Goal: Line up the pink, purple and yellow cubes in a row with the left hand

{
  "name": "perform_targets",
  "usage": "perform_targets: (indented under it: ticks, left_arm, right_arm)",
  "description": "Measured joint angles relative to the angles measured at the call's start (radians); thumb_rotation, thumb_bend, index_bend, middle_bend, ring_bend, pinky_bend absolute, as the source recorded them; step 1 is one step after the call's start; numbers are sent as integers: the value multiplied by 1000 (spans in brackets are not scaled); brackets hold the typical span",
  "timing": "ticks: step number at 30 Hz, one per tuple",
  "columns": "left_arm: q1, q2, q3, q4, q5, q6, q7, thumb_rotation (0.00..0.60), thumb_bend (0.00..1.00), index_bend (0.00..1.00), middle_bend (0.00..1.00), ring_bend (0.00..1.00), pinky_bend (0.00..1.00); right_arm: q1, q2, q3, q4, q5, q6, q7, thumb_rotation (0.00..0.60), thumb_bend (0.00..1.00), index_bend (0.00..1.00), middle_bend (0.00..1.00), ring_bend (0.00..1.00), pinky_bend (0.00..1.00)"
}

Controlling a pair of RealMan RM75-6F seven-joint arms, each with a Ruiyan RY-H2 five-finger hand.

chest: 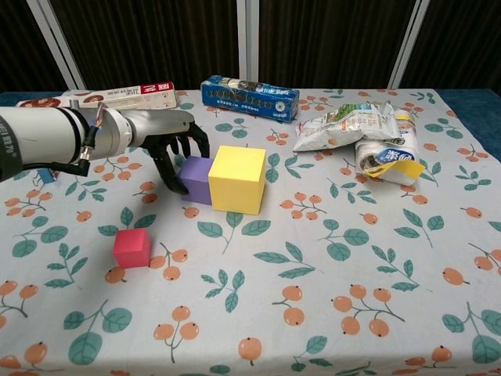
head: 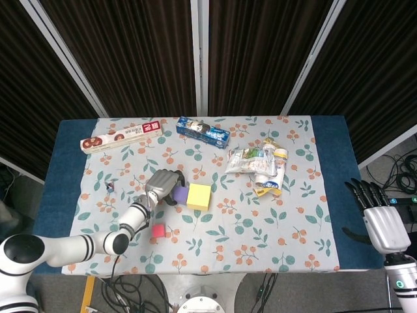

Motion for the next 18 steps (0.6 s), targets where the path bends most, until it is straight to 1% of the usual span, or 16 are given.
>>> perform_targets:
  ticks: [4,7,12,15,18]
  left_arm:
    - [-2,5,4,-10,-3,1,3,600,226,285,260,300,267]
    - [2,17,5,-26,3,9,-1,600,224,243,235,301,267]
    - [23,68,11,-82,37,39,-12,600,221,235,230,300,265]
    - [48,117,22,-132,69,67,-19,600,220,236,230,301,263]
    - [82,174,39,-188,105,100,-30,600,217,261,230,300,263]
  right_arm:
    - [-2,-5,-9,5,-6,0,-1,600,26,0,43,0,0]
    - [2,-6,-7,6,-4,-2,-1,600,26,0,43,0,0]
    - [6,0,3,3,6,2,-1,600,26,0,43,0,0]
    - [0,1,4,6,7,17,2,600,26,0,43,0,0]
    - [-1,0,8,9,8,25,7,600,26,0,43,0,0]
